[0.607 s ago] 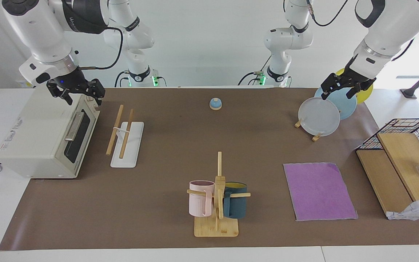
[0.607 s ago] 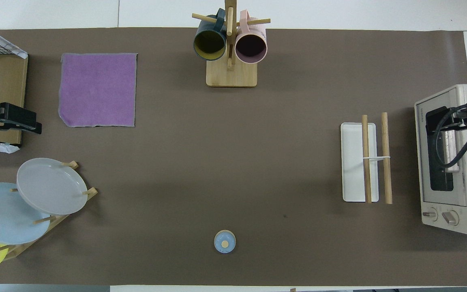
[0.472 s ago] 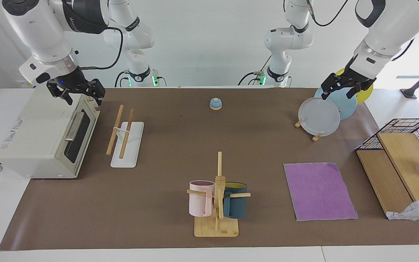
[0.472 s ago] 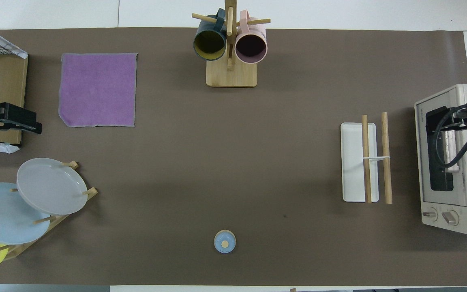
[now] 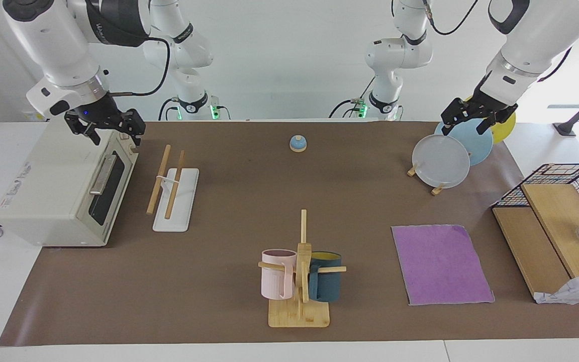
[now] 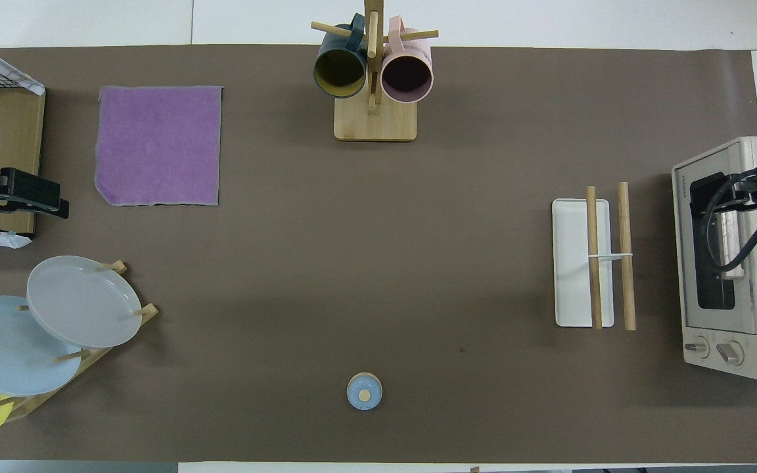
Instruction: Fold towel and hang on rack
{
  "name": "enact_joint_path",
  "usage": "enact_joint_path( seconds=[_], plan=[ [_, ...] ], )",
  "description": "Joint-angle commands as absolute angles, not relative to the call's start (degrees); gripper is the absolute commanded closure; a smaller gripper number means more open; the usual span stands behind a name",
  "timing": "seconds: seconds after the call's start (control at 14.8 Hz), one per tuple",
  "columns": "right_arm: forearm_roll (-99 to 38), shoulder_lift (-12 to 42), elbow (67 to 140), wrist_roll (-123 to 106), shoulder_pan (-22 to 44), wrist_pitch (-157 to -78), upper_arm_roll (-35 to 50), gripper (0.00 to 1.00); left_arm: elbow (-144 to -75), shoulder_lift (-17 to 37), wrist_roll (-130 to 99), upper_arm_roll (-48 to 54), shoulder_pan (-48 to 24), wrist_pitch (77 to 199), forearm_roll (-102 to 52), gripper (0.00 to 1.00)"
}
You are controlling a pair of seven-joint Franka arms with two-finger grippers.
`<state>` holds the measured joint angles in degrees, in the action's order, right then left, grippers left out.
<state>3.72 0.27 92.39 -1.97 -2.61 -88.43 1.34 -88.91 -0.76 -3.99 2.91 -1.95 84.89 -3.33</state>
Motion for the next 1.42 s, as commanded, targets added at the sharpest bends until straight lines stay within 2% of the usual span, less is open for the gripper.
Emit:
enact_joint_path(
  seconds=[0.0, 0.27, 0.4, 0.61, 0.88, 1.21, 1.35],
  plan=[
    [2.9, -0.79, 93.34, -3.43, -2.99, -88.59, 1.23, 0.0, -90.61, -3.07, -4.39, 2.9, -2.55, 84.99, -3.69, 0.0],
    [2.9, -0.79, 93.34, -3.43, -2.99, -88.59, 1.23, 0.0, -94.39, -4.13, -4.83, 2.81, -1.67, 91.82, -3.43, 0.0],
    [2.9, -0.79, 93.34, -3.43, -2.99, -88.59, 1.23, 0.0, -94.39, -1.95, -4.92, 2.64, -1.49, 93.25, -3.43, 0.0],
    [2.9, -0.7, 93.34, -3.43, -2.99, -88.59, 1.23, 0.0, -93.78, 4.63, -4.83, 2.37, 0.34, 96.93, -3.34, 0.0],
    [2.9, -0.79, 93.34, -3.43, -2.99, -88.59, 1.23, 0.0, -94.13, 16.06, -4.75, 2.37, 3.59, 105.97, -2.37, 0.0],
    [2.9, -0.79, 93.34, -3.43, -2.99, -88.59, 1.23, 0.0, -93.69, 25.12, -4.83, 2.29, 6.67, 115.64, -2.29, 0.0],
    [2.9, -0.79, 93.34, -3.43, -2.99, -88.59, 1.23, 0.0, -93.87, 27.06, -4.83, 2.37, 7.47, 119.69, -2.2, 0.0]
  ],
)
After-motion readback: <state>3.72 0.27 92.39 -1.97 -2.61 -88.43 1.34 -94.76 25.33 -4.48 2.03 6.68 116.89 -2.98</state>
